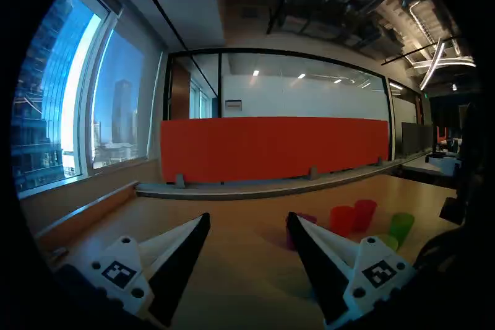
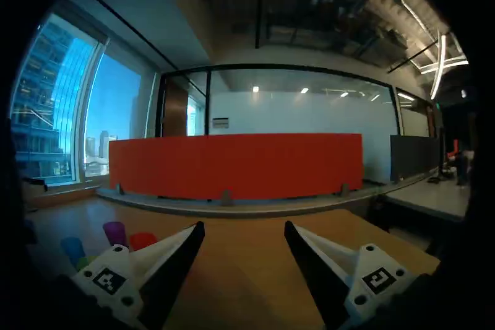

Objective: Pour water

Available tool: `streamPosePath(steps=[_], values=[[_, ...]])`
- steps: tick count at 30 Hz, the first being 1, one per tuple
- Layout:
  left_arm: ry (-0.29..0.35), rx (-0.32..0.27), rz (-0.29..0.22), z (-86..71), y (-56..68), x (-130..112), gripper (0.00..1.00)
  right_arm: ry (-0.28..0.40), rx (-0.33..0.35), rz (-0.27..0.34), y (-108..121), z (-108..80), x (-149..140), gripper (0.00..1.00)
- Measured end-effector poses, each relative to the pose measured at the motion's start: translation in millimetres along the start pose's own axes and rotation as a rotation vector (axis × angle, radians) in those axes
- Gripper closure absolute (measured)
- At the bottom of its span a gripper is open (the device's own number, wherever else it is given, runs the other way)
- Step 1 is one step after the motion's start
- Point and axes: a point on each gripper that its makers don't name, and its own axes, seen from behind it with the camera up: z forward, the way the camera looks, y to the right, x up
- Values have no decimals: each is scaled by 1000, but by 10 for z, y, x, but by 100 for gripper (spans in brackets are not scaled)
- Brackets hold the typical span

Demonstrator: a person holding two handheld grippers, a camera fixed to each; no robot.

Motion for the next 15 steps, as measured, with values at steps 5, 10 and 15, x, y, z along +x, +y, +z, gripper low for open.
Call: streamPosePath(steps=[5,10,15], values=[[25,-6,-9,22,58,62,7,28,-36,8,3,-29,39,0],[41,3,-26,54,84,85,7,46,-67,16,21,-61,88,0],[51,23,-31,78,75,93,8,52,-90,15,43,-103,112,0]])
